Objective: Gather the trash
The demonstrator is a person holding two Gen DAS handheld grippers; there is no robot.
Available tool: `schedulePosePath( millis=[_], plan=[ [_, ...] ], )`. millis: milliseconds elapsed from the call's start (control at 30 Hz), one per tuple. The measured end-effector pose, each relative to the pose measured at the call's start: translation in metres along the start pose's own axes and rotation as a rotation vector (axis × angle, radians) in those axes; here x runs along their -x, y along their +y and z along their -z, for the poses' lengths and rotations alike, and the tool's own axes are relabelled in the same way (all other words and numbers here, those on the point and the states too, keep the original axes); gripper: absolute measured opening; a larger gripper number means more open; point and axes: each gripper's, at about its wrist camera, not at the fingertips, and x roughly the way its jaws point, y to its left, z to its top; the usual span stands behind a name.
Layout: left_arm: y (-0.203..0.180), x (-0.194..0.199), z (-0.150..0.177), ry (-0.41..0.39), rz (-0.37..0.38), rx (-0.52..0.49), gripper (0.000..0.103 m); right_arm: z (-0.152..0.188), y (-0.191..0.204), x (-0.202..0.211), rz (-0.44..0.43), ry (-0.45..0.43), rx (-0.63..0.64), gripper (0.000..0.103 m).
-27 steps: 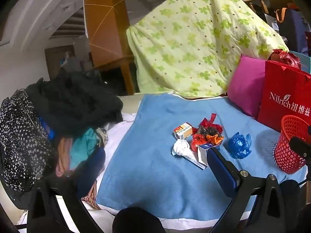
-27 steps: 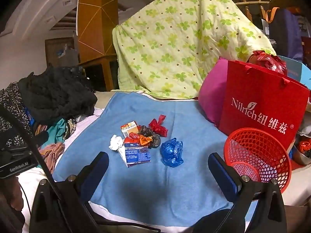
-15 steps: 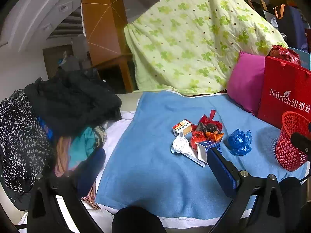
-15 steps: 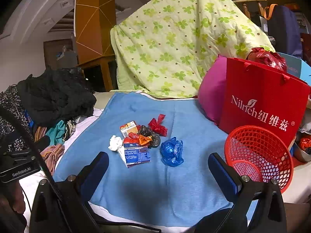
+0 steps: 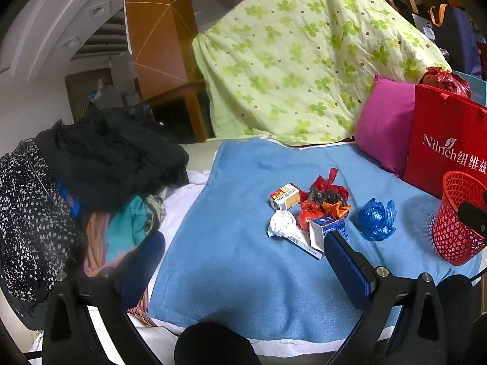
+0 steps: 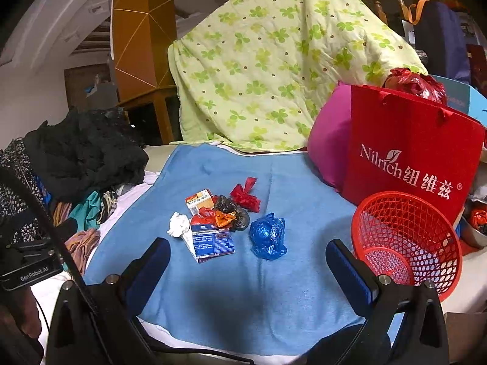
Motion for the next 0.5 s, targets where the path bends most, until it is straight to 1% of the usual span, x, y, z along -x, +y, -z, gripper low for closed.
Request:
schedulePosePath(
  millis=[133, 300, 500],
  plan=[
    [0.0, -0.004, 0.002, 0.006, 0.004, 0.001, 0.103, 0.0, 0.001, -0.006, -0.001, 0.007, -0.001, 0.103],
    [0.001, -0.014, 0.005, 0.031, 0.009, 0.006, 0.103, 0.002, 0.0, -0.017, 0.008, 0.047, 0.009, 0.103],
    [0.001, -0.035, 0.009, 0.062, 0.01, 0.012, 0.103, 0.003, -0.005, -0.043, 0.005, 0.083, -0.016, 0.103]
  ],
)
